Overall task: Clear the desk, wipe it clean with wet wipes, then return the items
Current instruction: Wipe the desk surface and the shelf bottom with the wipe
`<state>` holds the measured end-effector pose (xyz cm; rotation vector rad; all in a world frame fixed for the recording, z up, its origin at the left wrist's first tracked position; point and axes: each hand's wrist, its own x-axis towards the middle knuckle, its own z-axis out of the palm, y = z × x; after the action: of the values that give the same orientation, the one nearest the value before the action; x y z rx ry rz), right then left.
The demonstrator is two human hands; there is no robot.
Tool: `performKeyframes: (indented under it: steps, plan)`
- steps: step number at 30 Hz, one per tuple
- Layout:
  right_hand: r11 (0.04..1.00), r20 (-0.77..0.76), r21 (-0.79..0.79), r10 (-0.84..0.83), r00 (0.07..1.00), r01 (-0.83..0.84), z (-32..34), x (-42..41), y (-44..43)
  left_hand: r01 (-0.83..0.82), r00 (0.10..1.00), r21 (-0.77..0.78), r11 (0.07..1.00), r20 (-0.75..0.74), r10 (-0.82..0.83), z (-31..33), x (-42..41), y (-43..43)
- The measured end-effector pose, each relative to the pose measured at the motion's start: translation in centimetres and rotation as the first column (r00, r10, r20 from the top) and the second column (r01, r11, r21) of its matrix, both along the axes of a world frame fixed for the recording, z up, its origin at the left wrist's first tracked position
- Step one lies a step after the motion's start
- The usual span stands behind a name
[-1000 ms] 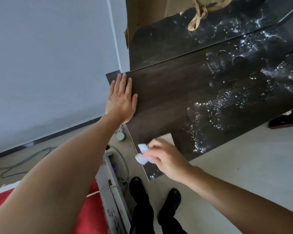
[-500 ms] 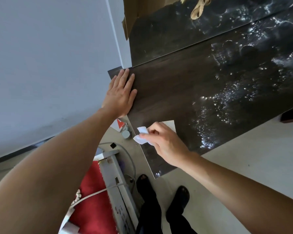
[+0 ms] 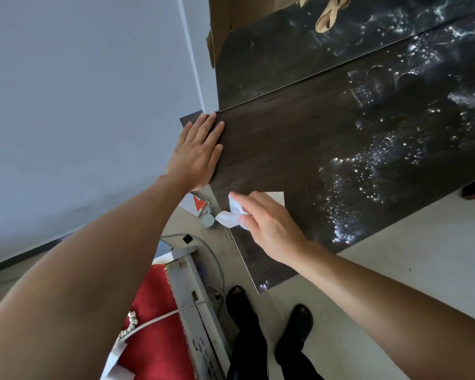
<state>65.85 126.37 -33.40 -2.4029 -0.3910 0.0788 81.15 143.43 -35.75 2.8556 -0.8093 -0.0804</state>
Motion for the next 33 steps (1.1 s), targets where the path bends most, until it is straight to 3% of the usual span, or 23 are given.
performKeyframes:
  steps: [1,5,9,10,14,16,18,20,26,30,33]
  plan:
    - [1.0,-0.004,0.012,-0.012,1.0,0.012,0.1,-0.7,0.5,-0.001,1.0,0.002,1.0,0.002,0.001,0.0,-0.1,0.0]
    - [0.963,-0.067,0.0,0.268,0.961,-0.269,0.4,-8.1,-0.2,-0.017,1.0,0.044,0.999,-0.012,0.018,0.0,-0.1,-0.1]
    - [0.994,-0.018,0.078,-0.07,0.997,0.071,0.0,-8.4,-3.1,-0.056,0.998,0.072,0.996,-0.028,0.059,0.4,-0.5,-0.9]
    - [0.993,-0.024,0.082,-0.088,0.996,0.089,0.2,-8.7,-2.5,-0.081,0.996,0.07,0.994,-0.041,0.084,0.5,-0.7,-1.3]
    - [0.992,-0.063,0.036,0.124,0.99,-0.122,0.5,-12.6,-2.1,-0.225,0.968,0.051,0.973,-0.105,0.23,1.6,-1.9,-3.7]
    - [0.997,-0.024,0.029,-0.067,0.997,0.068,0.2,-12.7,-5.2,-0.312,0.939,-0.002,0.95,-0.152,0.308,2.0,-3.6,-5.2]
    - [0.954,-0.004,0.026,-0.3,0.954,0.3,0.2,-12.5,-7.3,-0.38,0.915,-0.085,0.921,-0.179,0.361,2.1,-5.9,-6.8]
    - [0.903,-0.039,0.026,-0.428,0.903,0.43,0.5,-12.7,-6.7,-0.393,0.914,-0.119,0.912,-0.161,0.373,1.7,-7.9,-8.0]
    - [0.908,-0.094,0.058,-0.408,0.908,0.414,0.1,-12.7,-5.7,-0.413,0.908,-0.096,0.906,-0.115,0.402,1.1,-8.5,-8.6]
    - [0.776,-0.145,0.104,-0.608,0.781,0.623,1.2,-9.4,-5.8,-0.417,0.907,-0.087,0.905,-0.108,0.407,1.3,-8.7,-8.8]
    - [0.738,-0.052,0.15,-0.658,0.751,0.658,3.3,-1.6,-8.2,-0.41,0.91,-0.081,0.908,-0.101,0.402,1.3,-8.7,-8.8]
